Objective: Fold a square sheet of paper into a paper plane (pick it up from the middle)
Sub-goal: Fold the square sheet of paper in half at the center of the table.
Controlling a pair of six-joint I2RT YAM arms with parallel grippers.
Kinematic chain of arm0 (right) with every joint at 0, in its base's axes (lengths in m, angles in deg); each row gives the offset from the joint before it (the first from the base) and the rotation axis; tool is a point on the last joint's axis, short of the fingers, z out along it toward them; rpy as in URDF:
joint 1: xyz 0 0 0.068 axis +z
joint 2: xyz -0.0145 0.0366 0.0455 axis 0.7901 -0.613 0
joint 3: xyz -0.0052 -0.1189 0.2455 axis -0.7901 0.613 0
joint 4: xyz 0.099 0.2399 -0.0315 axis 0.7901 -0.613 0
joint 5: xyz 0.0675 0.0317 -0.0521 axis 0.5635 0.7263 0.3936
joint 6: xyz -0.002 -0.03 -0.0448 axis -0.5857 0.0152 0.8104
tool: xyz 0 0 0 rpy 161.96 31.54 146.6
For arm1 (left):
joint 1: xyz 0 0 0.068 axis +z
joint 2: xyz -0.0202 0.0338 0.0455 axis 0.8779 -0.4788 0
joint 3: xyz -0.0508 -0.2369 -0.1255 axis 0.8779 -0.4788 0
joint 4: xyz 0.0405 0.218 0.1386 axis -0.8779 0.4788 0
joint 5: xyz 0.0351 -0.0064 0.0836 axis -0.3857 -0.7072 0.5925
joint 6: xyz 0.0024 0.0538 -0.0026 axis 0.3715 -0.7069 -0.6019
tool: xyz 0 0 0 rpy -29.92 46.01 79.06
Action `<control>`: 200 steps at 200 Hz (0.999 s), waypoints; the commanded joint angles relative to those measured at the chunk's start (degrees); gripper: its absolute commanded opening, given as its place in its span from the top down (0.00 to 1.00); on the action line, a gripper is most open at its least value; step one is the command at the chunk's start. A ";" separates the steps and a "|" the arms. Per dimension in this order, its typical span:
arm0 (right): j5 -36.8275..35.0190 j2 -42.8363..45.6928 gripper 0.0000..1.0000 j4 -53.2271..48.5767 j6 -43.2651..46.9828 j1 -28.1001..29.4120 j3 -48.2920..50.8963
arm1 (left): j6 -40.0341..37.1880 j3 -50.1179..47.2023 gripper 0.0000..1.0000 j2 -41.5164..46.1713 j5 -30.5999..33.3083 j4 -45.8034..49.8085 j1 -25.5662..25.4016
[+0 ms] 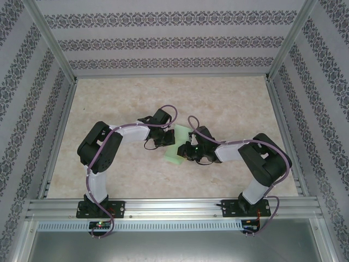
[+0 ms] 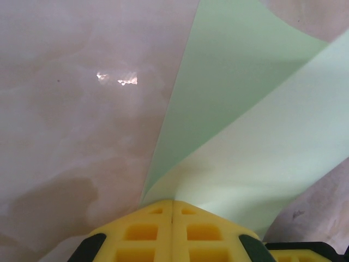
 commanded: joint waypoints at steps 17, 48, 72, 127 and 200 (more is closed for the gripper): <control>-0.96 2.50 0.81 -1.72 -0.03 -0.05 1.29 | -1.49 0.52 1.00 -2.30 0.72 3.96 -1.26; -0.64 7.65 0.80 -3.23 0.08 0.84 0.67 | -1.61 0.55 1.00 -2.35 0.56 4.05 -1.27; -0.55 7.85 0.79 -3.03 -0.20 2.10 0.45 | -1.63 0.76 1.00 -2.42 0.61 4.13 -1.39; -1.18 0.54 0.80 -0.55 -1.08 3.03 2.26 | -1.63 0.87 1.00 -2.39 0.55 4.13 -1.35; -1.09 7.62 0.79 -3.91 -0.85 3.85 1.89 | -1.71 0.65 1.00 -2.39 0.70 4.23 -1.43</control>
